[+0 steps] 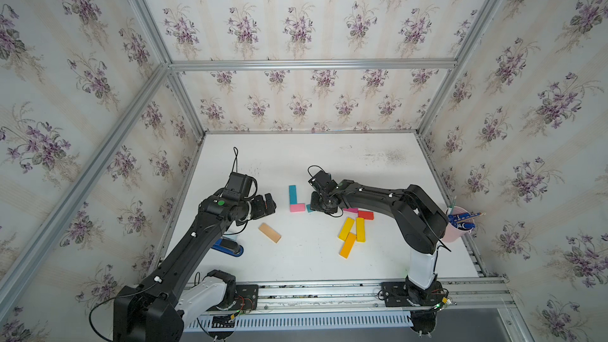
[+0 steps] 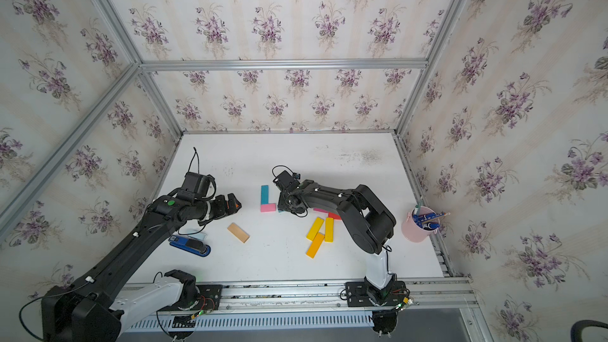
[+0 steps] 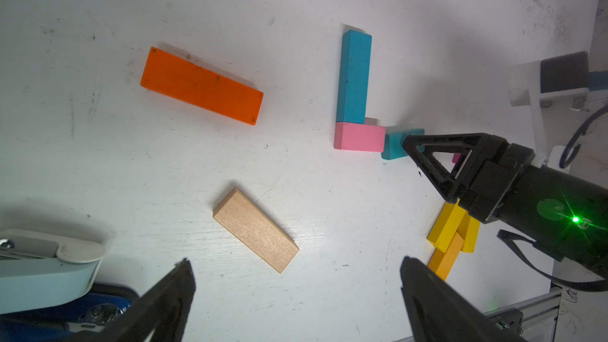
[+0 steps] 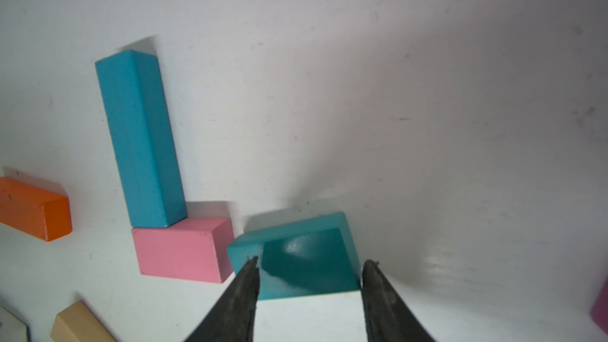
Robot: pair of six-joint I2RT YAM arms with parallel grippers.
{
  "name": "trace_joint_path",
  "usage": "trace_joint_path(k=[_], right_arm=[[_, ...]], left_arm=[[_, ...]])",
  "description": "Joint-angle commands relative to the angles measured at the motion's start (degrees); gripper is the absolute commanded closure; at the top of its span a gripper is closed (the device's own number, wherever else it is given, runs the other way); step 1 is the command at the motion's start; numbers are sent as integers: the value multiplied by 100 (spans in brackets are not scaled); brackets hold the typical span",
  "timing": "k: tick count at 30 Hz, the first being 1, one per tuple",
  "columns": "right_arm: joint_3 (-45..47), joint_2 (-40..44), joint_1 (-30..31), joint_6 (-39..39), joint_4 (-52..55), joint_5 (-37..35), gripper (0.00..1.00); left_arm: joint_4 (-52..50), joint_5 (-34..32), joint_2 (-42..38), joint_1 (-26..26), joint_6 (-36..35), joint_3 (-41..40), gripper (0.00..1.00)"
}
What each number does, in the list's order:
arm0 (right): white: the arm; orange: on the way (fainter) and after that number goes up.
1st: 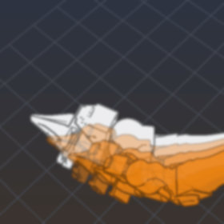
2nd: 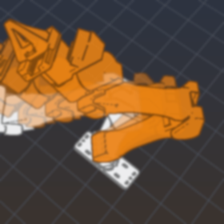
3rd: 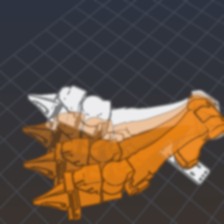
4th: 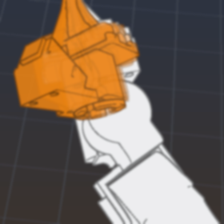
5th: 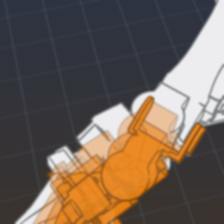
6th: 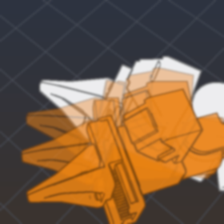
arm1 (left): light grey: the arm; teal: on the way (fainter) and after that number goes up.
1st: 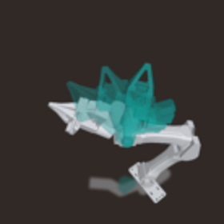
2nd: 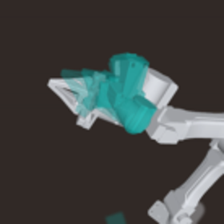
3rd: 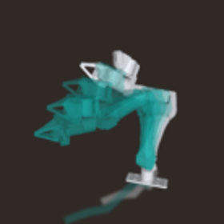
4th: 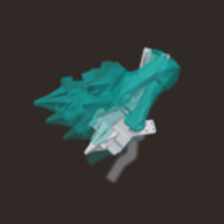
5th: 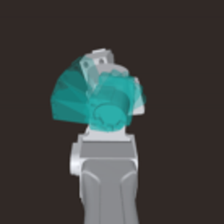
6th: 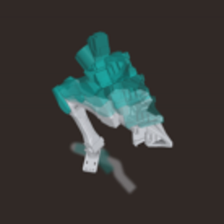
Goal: Assemble the letter h with building blocks
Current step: Assemble the building block at the center of the board.
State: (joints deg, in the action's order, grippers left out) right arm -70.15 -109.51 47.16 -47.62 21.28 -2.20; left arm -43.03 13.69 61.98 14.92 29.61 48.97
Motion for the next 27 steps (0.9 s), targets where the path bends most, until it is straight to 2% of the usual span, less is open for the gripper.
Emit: trace_joint_path(k=[1,22,27], right_arm=[[16,84,13,7,23,-79,48],[-62,82,127,14,118,-190,48],[-165,41,-21,76,194,-278,45]], left_arm=[[119,62,29,-2,-38,62,0],[129,114,79,-3,-29,80,0],[121,112,78,-1,-42,75,0]])
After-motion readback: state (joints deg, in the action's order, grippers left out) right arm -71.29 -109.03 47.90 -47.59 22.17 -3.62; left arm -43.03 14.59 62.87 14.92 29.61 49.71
